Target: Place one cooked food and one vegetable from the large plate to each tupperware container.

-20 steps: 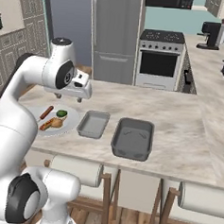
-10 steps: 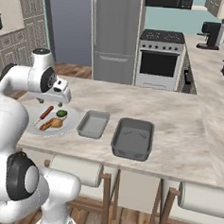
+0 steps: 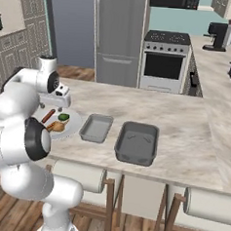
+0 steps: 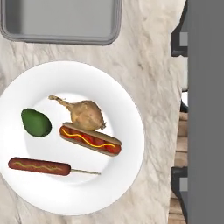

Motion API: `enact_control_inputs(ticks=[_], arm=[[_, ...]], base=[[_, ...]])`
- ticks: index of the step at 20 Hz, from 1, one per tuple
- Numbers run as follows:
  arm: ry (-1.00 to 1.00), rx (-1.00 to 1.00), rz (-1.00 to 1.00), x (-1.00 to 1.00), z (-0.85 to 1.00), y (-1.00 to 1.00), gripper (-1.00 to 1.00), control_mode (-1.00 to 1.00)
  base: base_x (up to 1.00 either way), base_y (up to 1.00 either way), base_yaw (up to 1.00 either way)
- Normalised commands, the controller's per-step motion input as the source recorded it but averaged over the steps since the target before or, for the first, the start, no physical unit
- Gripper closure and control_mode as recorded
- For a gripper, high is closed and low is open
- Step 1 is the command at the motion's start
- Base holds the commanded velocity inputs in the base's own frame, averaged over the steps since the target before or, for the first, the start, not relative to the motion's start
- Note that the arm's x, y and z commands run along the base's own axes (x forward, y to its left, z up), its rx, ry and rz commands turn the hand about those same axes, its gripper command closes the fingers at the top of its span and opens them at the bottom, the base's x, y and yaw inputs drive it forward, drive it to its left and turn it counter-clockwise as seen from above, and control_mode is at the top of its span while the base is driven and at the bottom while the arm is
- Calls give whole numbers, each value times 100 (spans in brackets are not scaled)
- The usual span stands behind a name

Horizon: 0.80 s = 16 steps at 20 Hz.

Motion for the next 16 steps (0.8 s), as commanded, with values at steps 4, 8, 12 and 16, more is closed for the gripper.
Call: enact_control_inputs(ticks=[4,8,12,16], arm=[[-7,0,8,39,-67,3,-100,-100],[-7,-1,9,46,-56,0,-100,-100],[-12,-7,2,10,-46,7,-100,-100],[-8,-2,0,8,-39,10,-100,-100]], base=[[0,0,0],[0,0,0],[0,0,0],[0,0,0]])
